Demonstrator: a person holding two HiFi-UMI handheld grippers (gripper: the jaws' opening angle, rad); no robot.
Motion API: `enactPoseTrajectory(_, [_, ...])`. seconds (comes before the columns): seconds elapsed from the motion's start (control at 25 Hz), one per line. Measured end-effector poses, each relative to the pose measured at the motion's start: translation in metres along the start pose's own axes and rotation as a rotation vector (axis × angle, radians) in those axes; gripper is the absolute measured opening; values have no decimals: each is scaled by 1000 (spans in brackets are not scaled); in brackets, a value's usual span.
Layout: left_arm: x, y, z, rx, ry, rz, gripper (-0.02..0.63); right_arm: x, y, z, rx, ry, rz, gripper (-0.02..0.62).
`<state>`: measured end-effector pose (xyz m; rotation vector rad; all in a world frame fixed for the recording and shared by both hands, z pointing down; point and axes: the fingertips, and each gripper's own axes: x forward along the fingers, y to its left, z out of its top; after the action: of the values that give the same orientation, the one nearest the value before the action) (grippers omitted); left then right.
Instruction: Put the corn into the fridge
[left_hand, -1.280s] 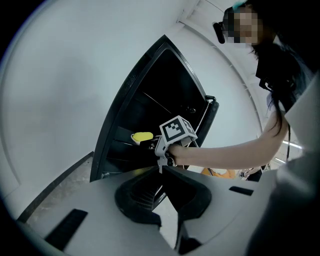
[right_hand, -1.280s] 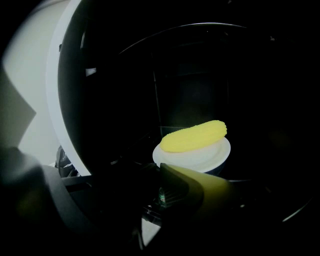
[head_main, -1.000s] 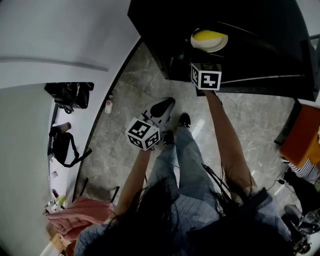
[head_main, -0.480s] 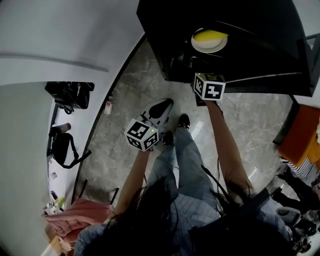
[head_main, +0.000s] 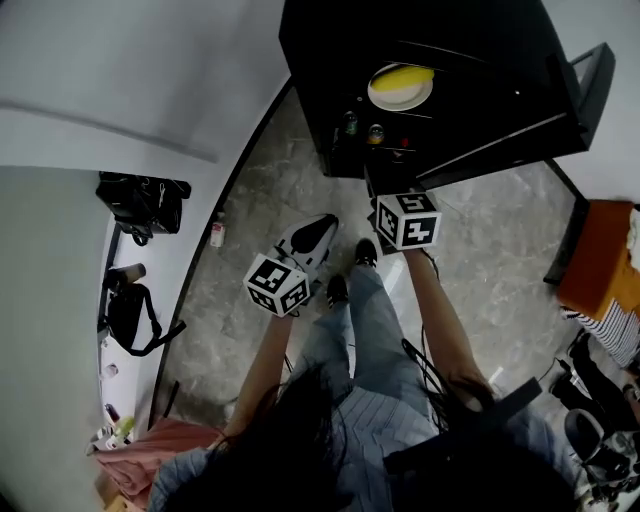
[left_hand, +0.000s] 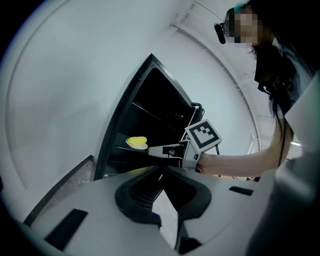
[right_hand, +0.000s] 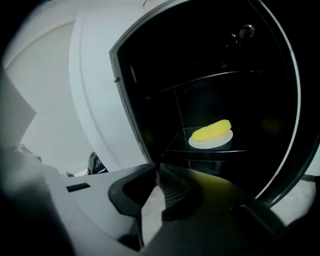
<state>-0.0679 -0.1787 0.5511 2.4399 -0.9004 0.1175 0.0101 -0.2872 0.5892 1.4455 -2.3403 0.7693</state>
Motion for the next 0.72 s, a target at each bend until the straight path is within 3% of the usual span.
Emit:
enactPoseTrajectory(0.44, [-57,-51,6,76,26,-63,23,-100,69,5,51,-42,46,34])
enactPoseTrajectory(0.72, [-96,-84,25,82,-32,-75,23,-163,112,21,56,-92,65,34])
